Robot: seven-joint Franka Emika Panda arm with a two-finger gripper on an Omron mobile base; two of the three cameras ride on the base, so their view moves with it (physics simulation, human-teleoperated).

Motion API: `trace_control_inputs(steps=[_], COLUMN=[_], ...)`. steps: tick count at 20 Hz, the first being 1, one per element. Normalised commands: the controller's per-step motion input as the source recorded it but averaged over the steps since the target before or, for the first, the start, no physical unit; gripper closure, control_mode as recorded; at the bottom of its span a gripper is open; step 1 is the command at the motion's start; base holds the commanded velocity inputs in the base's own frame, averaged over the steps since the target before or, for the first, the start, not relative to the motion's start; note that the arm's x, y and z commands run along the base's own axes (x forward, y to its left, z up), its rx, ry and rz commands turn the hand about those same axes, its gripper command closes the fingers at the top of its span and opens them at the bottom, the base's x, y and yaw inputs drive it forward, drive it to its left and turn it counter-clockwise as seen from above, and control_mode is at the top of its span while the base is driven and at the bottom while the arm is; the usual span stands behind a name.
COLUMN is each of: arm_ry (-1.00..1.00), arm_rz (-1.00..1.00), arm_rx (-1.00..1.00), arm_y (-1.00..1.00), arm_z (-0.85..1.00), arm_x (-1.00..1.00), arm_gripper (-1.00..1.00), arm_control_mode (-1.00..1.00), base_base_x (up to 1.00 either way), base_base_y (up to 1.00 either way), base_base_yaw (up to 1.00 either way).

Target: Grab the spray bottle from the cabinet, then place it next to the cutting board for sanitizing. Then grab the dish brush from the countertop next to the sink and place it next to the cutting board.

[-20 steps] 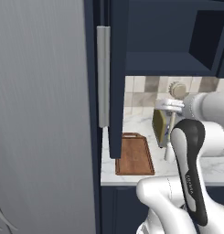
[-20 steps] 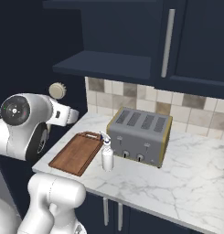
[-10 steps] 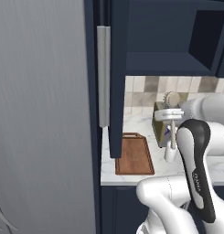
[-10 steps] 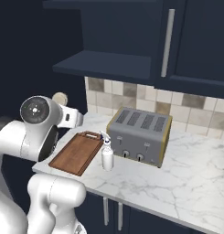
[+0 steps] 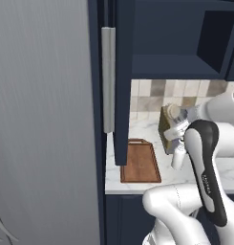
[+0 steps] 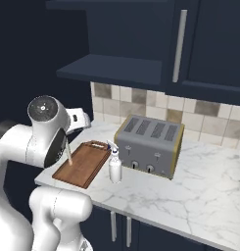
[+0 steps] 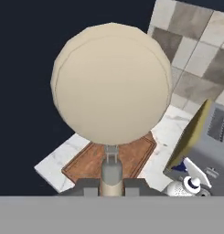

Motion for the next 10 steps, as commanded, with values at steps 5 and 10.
trace_control_inputs(steps=[5, 10], arm_ry=[0.07, 0.26], arm_rz=[0.29, 0.2], arm_rx=[-0.44, -0.29], arm_y=[-0.01, -0.06], arm_z=[-0.41, -0.39], arm_x=[-0.18, -0.2], arm_gripper=[1.0, 1.0], arm_control_mode=[-1.0, -1.0], base_base_x=[0.0, 0.0], base_base_y=[0.0, 0.0], base_base_yaw=[0.0, 0.0])
